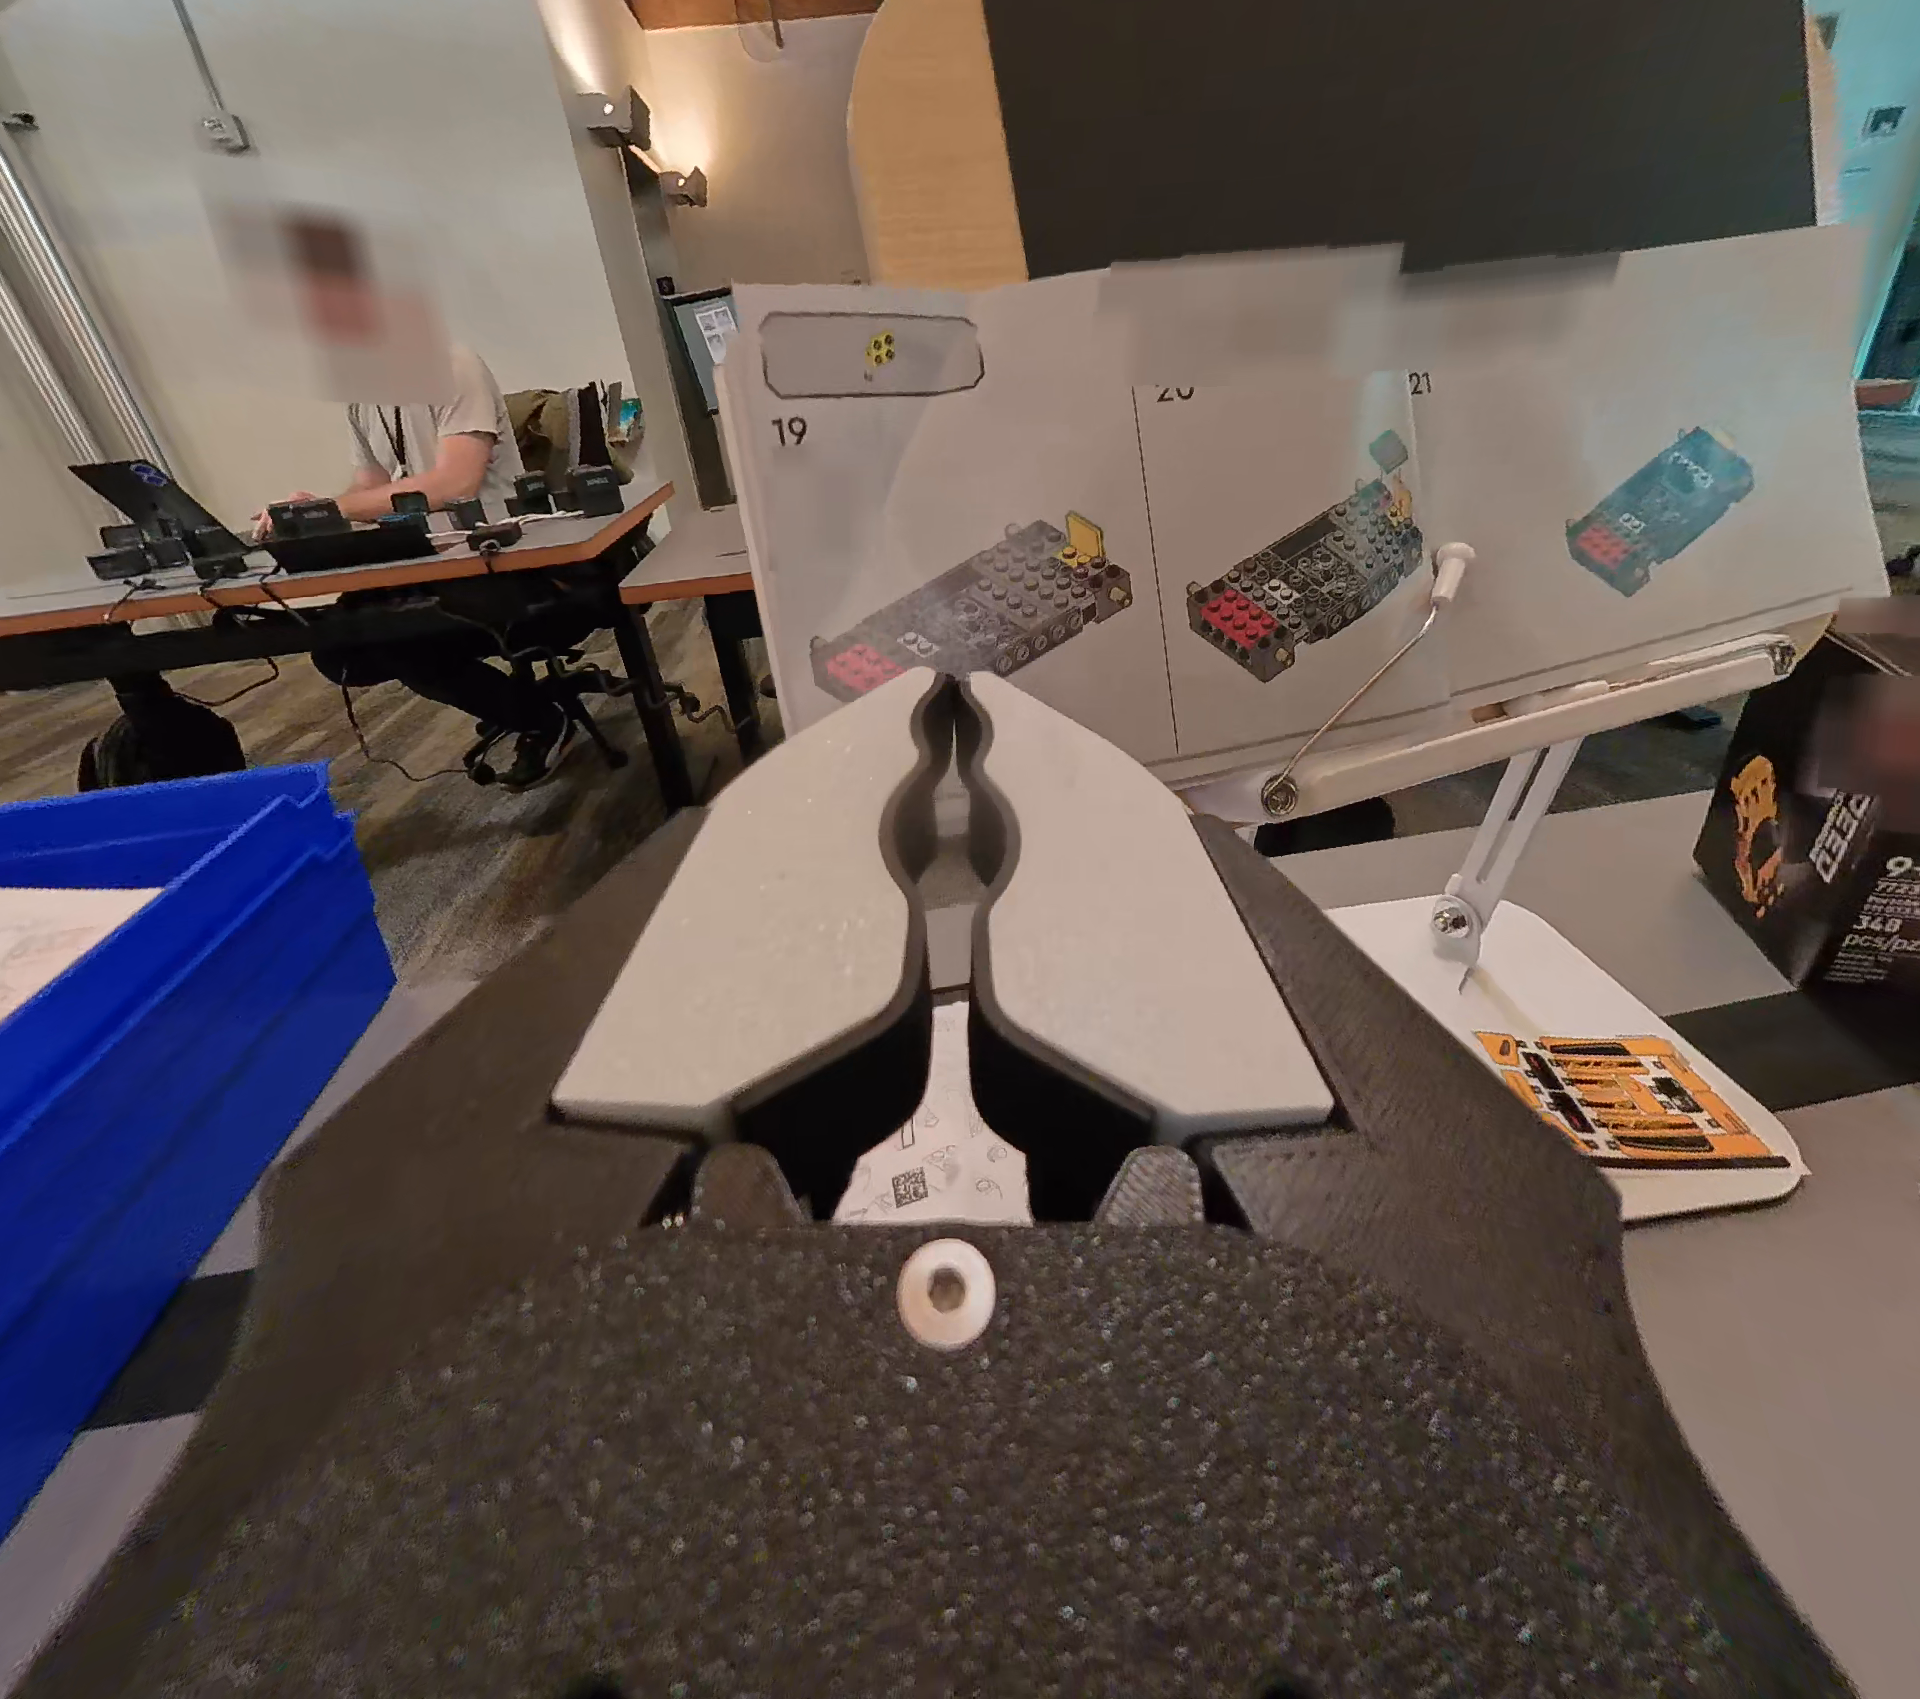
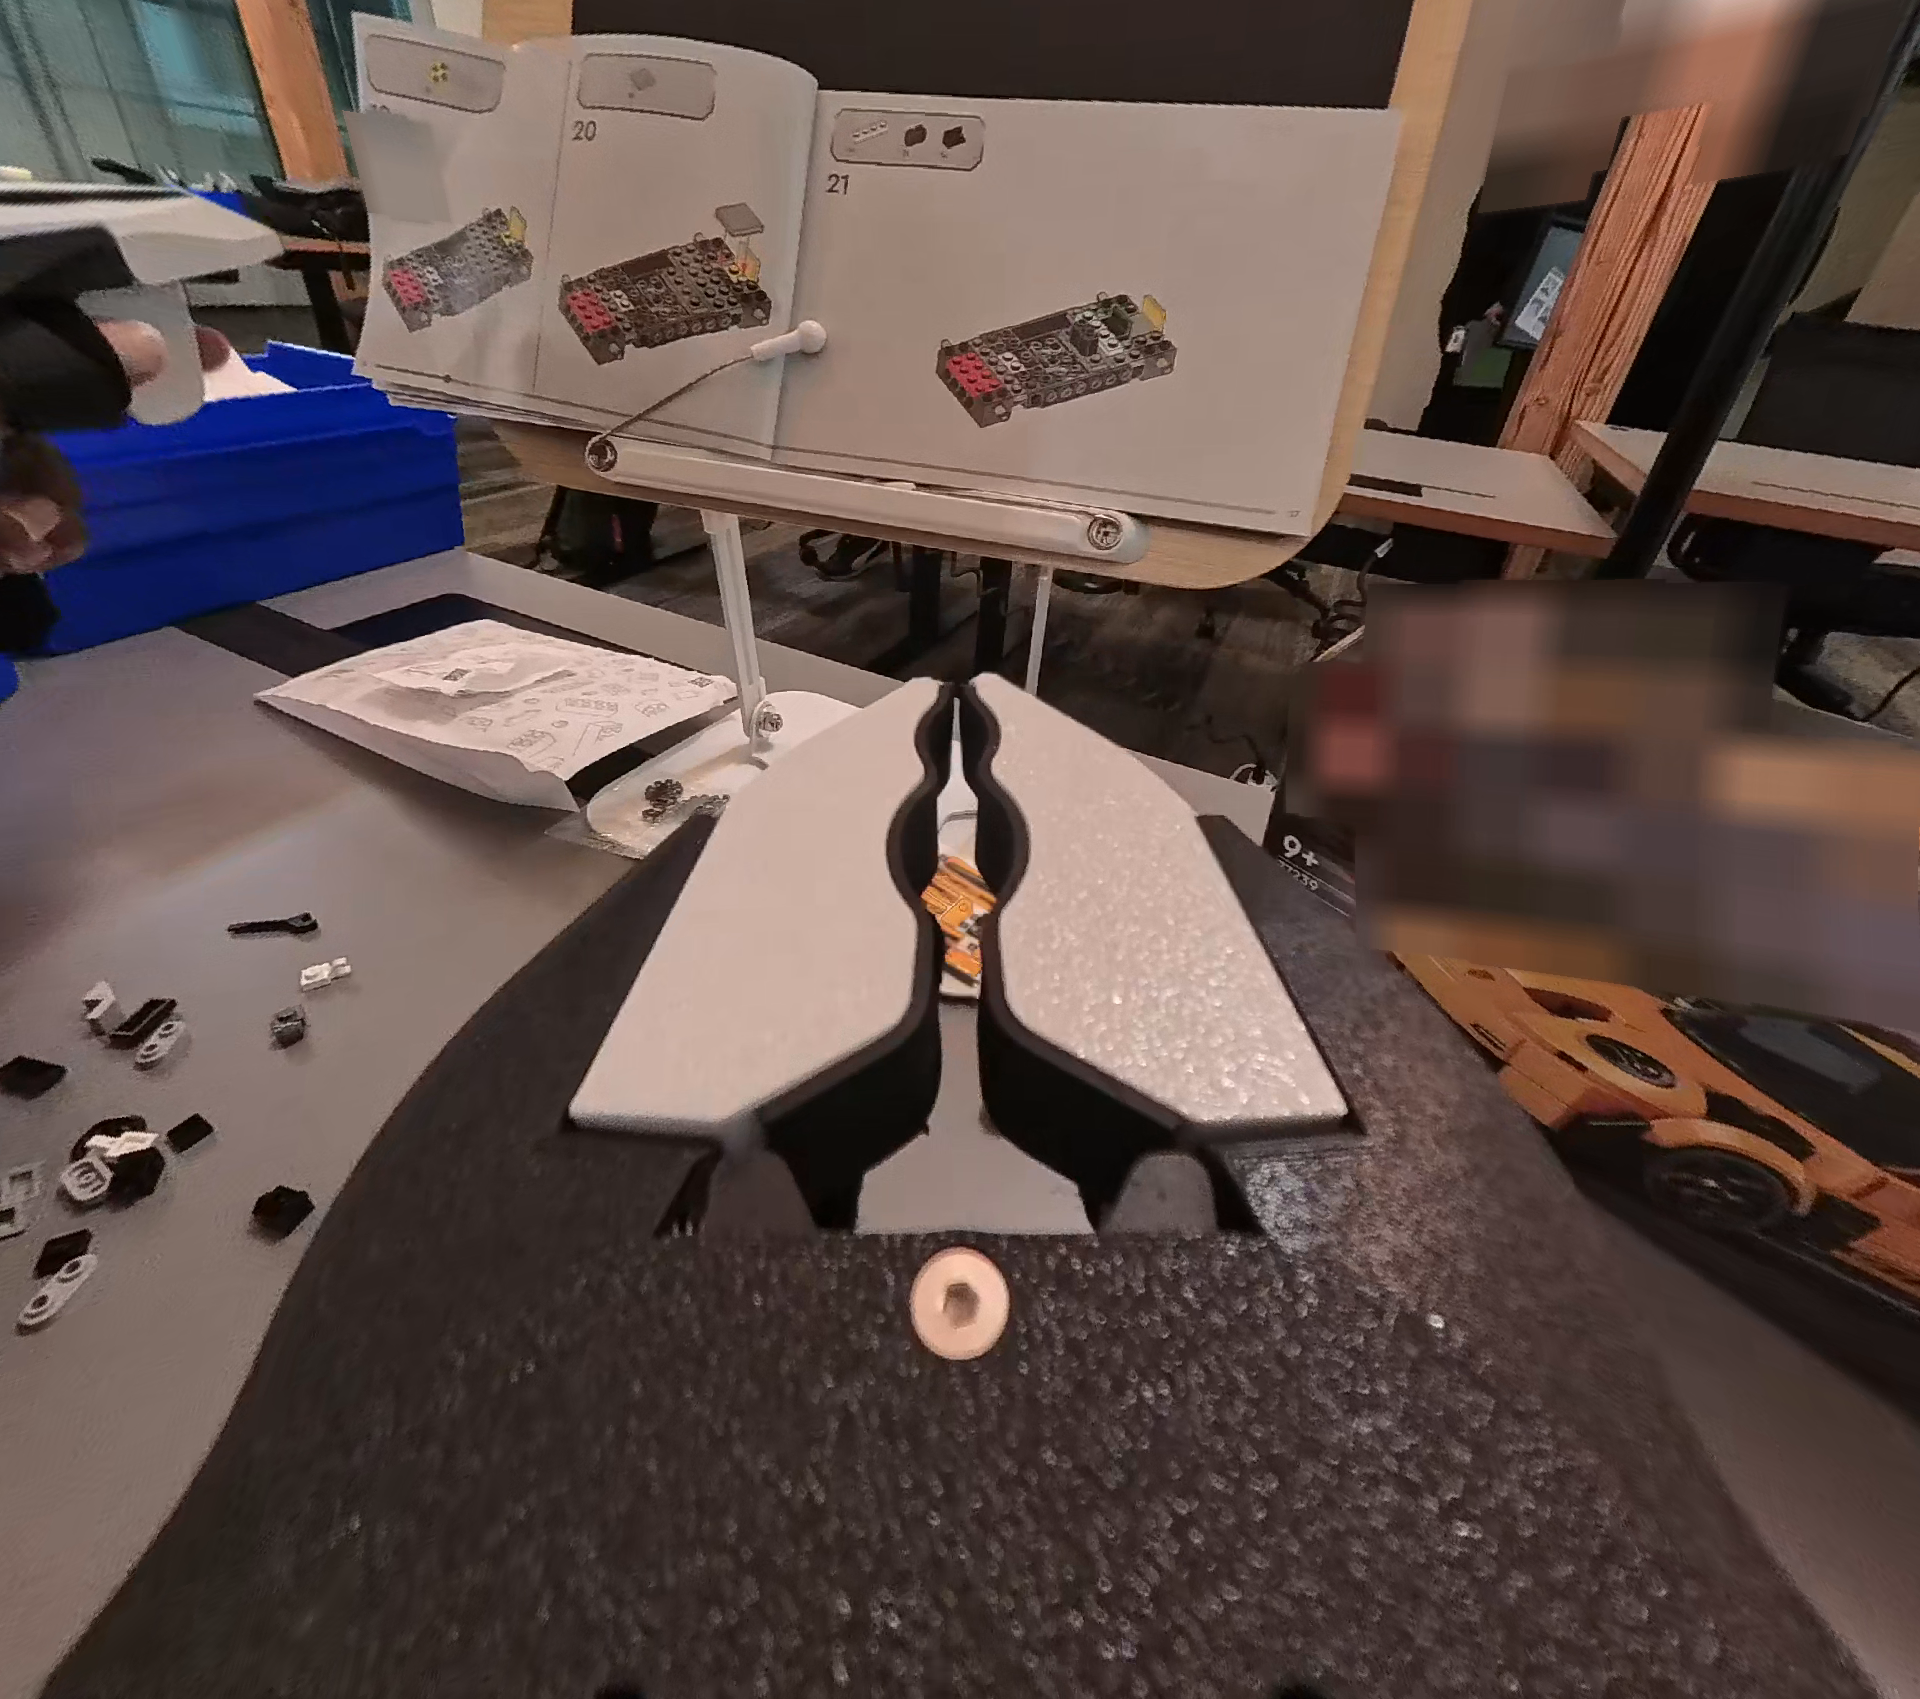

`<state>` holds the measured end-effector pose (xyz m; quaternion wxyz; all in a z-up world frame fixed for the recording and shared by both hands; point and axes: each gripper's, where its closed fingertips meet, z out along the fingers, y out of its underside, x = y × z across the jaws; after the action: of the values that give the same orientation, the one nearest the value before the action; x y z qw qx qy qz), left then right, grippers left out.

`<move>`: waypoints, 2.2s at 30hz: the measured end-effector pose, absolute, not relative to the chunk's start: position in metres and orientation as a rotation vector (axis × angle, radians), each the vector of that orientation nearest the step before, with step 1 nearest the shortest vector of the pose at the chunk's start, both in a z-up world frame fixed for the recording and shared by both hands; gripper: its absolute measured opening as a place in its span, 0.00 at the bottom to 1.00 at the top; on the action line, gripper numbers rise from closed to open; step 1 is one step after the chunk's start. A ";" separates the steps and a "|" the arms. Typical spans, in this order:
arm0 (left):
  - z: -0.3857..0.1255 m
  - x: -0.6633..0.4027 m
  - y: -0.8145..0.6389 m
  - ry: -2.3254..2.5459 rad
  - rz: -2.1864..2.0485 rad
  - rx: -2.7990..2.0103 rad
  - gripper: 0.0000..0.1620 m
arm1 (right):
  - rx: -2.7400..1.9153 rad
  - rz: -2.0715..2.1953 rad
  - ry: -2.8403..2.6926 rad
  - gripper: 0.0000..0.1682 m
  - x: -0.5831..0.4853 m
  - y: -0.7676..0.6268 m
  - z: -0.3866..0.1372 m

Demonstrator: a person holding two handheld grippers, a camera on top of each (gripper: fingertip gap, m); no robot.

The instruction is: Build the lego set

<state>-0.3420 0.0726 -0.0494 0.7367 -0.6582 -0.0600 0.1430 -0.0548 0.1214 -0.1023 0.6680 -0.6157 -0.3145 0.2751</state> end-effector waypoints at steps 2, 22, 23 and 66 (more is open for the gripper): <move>-0.044 -0.340 0.074 -0.117 0.313 -1.434 0.00 | -1.392 0.631 -0.705 0.00 -0.056 0.121 -0.102; -0.015 -0.354 0.095 -0.116 0.359 -1.364 0.00 | -1.393 0.661 -0.699 0.00 -0.061 0.122 -0.103; -0.016 -0.354 0.095 -0.117 0.356 -1.365 0.00 | -1.390 0.663 -0.697 0.00 -0.060 0.121 -0.102; -0.034 -0.332 0.103 -0.053 0.350 -1.413 0.00 | -1.374 0.644 -0.774 0.00 -0.070 0.111 -0.104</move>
<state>-0.3322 0.1026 -0.0338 0.7462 -0.6458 -0.0241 0.1599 -0.0696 0.1108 -0.1041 0.6588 -0.6068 -0.3417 0.2845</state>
